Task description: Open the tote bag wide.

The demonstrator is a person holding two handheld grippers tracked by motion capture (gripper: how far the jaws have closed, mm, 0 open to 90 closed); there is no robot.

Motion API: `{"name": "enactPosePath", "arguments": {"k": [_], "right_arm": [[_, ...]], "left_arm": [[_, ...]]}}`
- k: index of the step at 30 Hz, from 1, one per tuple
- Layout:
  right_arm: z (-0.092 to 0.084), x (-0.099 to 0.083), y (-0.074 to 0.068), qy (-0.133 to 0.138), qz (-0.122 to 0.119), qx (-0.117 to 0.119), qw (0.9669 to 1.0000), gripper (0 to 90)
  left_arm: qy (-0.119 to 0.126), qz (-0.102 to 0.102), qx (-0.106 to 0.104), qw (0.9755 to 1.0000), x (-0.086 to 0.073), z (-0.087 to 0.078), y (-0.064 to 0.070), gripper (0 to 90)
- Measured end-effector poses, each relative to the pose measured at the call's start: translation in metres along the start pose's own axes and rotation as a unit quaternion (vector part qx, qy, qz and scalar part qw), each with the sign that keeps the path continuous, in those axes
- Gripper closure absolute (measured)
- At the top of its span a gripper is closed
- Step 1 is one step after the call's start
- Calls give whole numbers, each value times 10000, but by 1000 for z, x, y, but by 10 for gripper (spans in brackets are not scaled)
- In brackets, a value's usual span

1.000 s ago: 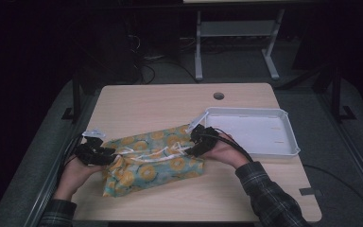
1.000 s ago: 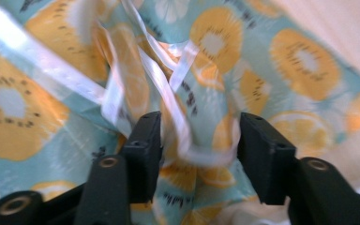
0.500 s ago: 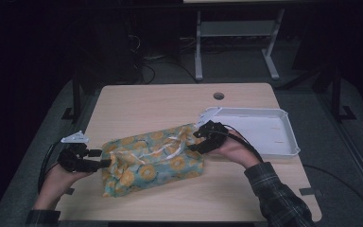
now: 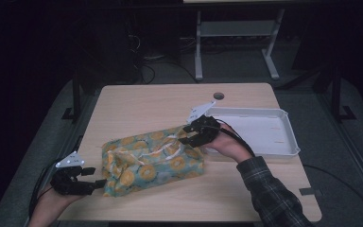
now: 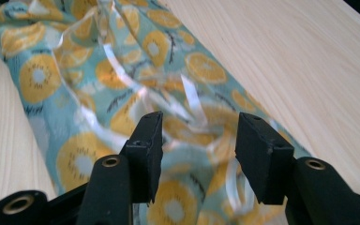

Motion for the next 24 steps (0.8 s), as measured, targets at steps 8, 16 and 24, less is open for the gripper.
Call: {"name": "enactPosePath", "arguments": {"k": [8, 16, 24], "right_arm": [[27, 20, 4, 52, -94, 160, 9998, 531], [55, 20, 11, -205, -221, 190, 9994, 765], [52, 28, 15, 6, -19, 183, 9998, 888]], "left_arm": [[-13, 47, -14, 10000, -8, 1, 5, 282], [41, 69, -9, 10000, -8, 1, 3, 281], [43, 82, -9, 10000, -4, 2, 3, 268]]}}
Point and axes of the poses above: each handheld gripper's, and its own axes: z roughly forward along the jaws, x roughly out of its top, y roughly to its right, the point moved 8 cm from there along z, roughly forward along the jaws, and after that the axes turned 8 degrees about -z, right-handed, at the moved point
